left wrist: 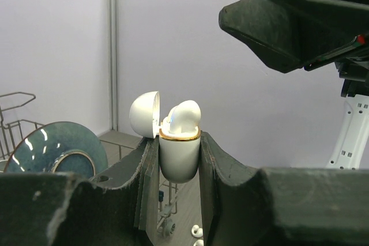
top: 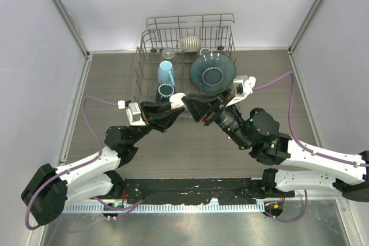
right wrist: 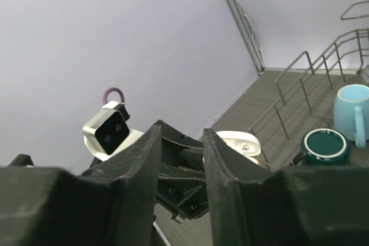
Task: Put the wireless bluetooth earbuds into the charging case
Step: Place the earbud in the charging case, then close the charging case, then place the charging case at the center of the board.
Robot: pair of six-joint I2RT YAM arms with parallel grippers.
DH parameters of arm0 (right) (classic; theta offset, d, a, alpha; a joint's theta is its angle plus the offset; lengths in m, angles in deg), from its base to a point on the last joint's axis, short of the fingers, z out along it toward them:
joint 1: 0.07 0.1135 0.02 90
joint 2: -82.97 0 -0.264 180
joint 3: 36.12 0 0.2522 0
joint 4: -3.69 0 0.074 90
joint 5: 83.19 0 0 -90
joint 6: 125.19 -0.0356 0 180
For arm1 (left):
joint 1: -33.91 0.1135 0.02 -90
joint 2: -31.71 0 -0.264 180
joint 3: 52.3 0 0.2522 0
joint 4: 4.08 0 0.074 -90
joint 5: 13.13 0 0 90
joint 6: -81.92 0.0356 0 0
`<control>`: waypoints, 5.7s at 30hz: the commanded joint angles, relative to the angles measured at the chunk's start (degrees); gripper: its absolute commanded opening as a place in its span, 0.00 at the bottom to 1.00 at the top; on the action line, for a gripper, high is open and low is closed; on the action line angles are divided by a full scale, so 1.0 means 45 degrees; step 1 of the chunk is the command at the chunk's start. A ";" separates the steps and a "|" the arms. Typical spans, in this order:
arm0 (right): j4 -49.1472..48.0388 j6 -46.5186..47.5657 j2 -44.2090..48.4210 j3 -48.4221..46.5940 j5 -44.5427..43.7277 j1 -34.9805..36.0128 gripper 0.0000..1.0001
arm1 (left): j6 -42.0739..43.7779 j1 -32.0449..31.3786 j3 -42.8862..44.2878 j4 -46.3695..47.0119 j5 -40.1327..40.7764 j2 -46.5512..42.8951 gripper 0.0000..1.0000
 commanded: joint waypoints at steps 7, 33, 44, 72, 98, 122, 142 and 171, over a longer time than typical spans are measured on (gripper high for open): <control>0.2788 0.0123 -0.1134 -0.1898 0.0160 0.0019 0.02 | -0.0020 0.0006 0.0198 0.0941 -0.0111 0.0040 0.00; 0.2790 0.0007 -0.1079 -0.1528 -0.0170 -0.0059 0.01 | -0.0059 -0.0053 0.0433 0.0746 -0.0501 -0.0019 0.00; 0.4035 -0.0344 -0.0665 -0.2463 -0.2313 -0.0098 0.23 | -0.0059 -0.0072 0.0413 0.0394 -0.0968 -0.0078 0.00; 0.7320 -0.3099 -0.1917 -0.3188 0.2799 -0.3809 0.38 | 0.0449 -0.0150 0.1858 -0.2692 -0.4076 0.0000 0.00; 0.7240 -0.3740 0.0974 -0.0083 -0.1220 -0.3809 0.35 | -0.0624 -0.0228 0.1274 -0.4192 -0.2377 0.0235 0.00; 0.8159 -0.4602 0.1072 0.0172 -0.2688 -0.3829 0.36 | -0.8085 -0.0893 -0.1325 -0.6425 0.1530 0.4739 0.00; 0.8686 -0.4544 0.1287 0.0191 -0.3216 -0.3868 0.39 | -1.1036 -0.1010 -0.2458 -0.0035 0.2565 0.9748 0.13; 0.9155 -0.5052 0.2028 0.0504 -0.3822 -0.3888 0.40 | -0.8946 -0.1049 -0.1364 -0.6598 0.3366 0.5996 0.36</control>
